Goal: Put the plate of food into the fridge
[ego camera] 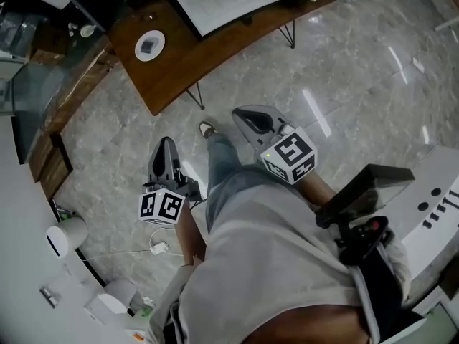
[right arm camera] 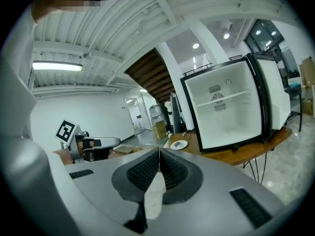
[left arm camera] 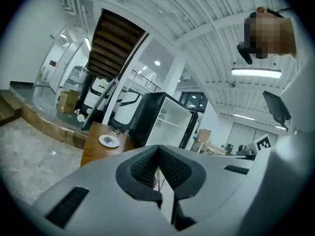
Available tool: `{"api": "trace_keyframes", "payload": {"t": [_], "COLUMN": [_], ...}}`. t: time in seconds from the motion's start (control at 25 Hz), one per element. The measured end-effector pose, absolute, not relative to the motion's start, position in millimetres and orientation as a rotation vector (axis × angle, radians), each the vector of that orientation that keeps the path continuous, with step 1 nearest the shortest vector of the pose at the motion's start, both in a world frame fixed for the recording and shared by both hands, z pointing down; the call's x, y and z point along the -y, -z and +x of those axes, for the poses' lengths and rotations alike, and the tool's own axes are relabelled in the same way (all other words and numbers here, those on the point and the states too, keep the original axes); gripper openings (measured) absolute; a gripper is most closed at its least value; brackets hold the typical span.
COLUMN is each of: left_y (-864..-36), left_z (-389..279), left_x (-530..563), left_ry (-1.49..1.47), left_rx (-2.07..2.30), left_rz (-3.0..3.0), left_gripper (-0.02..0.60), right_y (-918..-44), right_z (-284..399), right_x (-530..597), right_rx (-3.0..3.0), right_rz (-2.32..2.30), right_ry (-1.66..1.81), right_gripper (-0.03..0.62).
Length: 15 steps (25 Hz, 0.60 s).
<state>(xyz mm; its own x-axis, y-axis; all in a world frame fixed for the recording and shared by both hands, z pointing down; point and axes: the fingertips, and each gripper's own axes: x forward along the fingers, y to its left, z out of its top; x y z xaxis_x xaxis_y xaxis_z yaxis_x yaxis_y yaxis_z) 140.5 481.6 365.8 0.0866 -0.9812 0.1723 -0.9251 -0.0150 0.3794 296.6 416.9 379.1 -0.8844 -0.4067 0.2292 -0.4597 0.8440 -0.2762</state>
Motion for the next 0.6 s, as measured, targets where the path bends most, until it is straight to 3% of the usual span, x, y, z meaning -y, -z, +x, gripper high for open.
{"api": "trace_keyframes", "payload": {"t": [0.2, 0.4, 0.52, 0.6], "left_y": [-384.2, -339.4, -350.1, -358.1], "left_z": [68.4, -121.3, -241.8, -311.5], "left_x": [-422.9, -296.5, -229.1, -190.1], "left_ry": [0.139, 0.258, 0.132, 0.067], "left_rx": [1.911, 1.794, 1.765, 1.748], "left_rz": [1.978, 2.117, 2.115, 2.116], "left_gripper": [0.017, 0.018, 0.018, 0.018], "right_y": [-402.0, -382.9, -392.4, -397.4], "right_z": [235.2, 37.2, -84.2, -152.3], "right_x": [-369.8, -262.6, -202.6, -166.0], "right_rx": [2.846, 2.841, 2.777, 2.741], "right_rz": [0.592, 0.493, 0.502, 0.531], "right_ry": [-0.648, -1.019, -1.165, -1.268], "right_gripper": [0.020, 0.025, 0.158, 0.158]}}
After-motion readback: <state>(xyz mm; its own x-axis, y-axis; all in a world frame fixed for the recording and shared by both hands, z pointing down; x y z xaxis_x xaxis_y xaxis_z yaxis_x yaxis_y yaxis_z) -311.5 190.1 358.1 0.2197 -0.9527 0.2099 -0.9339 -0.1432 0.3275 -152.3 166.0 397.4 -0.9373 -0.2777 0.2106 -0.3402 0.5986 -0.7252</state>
